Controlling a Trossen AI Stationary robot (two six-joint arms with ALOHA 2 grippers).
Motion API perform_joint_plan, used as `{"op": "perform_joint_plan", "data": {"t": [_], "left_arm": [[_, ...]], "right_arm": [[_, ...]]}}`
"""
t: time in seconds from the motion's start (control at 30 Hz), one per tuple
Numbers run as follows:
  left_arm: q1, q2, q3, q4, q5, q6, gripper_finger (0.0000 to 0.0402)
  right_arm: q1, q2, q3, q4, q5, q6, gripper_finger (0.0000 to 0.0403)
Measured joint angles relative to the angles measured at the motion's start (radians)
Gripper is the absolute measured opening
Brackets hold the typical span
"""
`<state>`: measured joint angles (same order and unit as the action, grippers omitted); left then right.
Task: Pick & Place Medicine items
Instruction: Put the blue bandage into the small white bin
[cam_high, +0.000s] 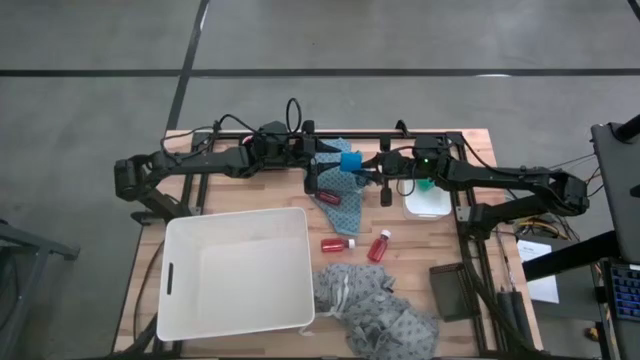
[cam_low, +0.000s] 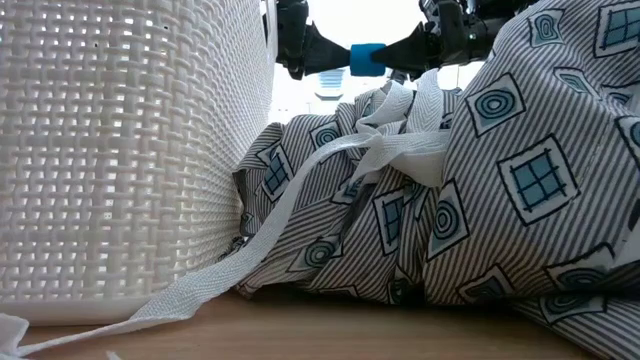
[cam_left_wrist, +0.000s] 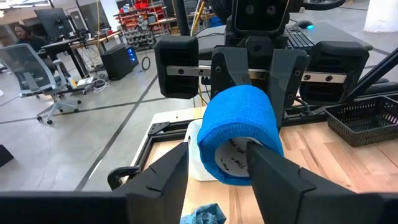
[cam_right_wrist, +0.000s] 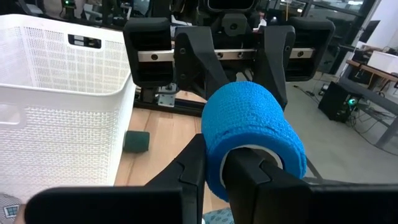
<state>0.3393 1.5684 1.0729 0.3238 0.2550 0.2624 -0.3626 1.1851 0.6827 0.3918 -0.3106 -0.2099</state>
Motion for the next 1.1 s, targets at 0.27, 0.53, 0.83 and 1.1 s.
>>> {"op": "perform_joint_plan", "data": {"t": [0.27, 0.53, 0.83, 1.1], "left_arm": [[0.001, 0.000, 0.000, 0.000, -0.063, 0.000, 0.0175], [0.000, 0.000, 0.000, -0.002, -0.064, 0.001, 0.0175], [0.000, 0.000, 0.000, -0.002, -0.064, 0.000, 0.0175], [0.000, 0.000, 0.000, -0.003, -0.064, 0.000, 0.0175]], "right_arm": [[-0.001, -0.101, 0.000, -0.140, 0.028, 0.000, 0.0038], [-0.002, -0.275, 0.000, -0.418, 0.210, 0.033, 0.0038], [-0.003, -0.395, 0.000, -0.815, 0.633, 0.257, 0.0038], [-0.005, -0.376, 0.000, -1.109, 0.633, 0.483, 0.0038]]}}
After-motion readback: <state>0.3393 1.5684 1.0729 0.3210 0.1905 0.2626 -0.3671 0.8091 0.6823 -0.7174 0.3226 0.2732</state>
